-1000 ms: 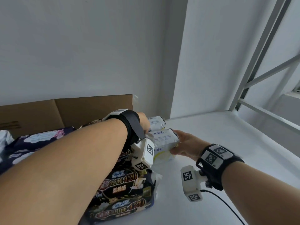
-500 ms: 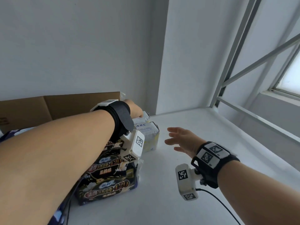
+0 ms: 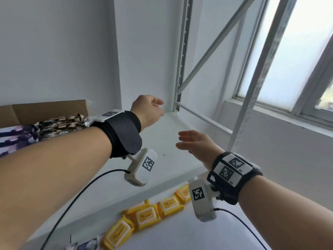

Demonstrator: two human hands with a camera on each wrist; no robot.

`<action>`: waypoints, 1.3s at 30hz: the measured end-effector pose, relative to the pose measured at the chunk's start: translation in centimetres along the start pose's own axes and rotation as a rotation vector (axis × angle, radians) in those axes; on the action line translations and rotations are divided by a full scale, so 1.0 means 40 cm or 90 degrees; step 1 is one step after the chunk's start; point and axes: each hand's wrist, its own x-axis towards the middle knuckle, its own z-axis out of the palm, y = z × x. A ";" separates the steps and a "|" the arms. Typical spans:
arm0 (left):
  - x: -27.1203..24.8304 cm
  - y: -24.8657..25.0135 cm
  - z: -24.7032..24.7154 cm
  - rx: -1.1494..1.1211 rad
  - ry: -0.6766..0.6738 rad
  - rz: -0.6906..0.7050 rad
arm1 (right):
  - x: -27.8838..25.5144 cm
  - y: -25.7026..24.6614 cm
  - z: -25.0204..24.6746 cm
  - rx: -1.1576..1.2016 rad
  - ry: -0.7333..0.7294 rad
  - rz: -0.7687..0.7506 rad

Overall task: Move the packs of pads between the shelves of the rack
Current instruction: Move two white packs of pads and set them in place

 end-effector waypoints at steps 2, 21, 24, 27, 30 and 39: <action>-0.101 0.056 0.094 -0.017 -0.018 0.010 | -0.098 0.044 -0.093 -0.014 0.026 0.013; -0.449 -0.058 0.919 0.055 -0.300 -0.270 | -0.381 0.648 -0.724 -0.053 0.118 0.308; -0.391 -0.079 1.013 0.076 -0.312 -0.284 | -0.315 0.706 -0.787 -0.056 0.134 0.328; -0.299 -0.096 1.109 0.092 -0.309 -0.287 | -0.231 0.761 -0.844 -0.082 0.140 0.349; -0.235 -0.120 1.197 0.110 -0.312 -0.316 | -0.159 0.825 -0.891 -0.117 0.121 0.376; -0.121 -0.228 1.424 0.157 -0.326 -0.348 | 0.055 1.039 -0.977 -0.208 0.062 0.413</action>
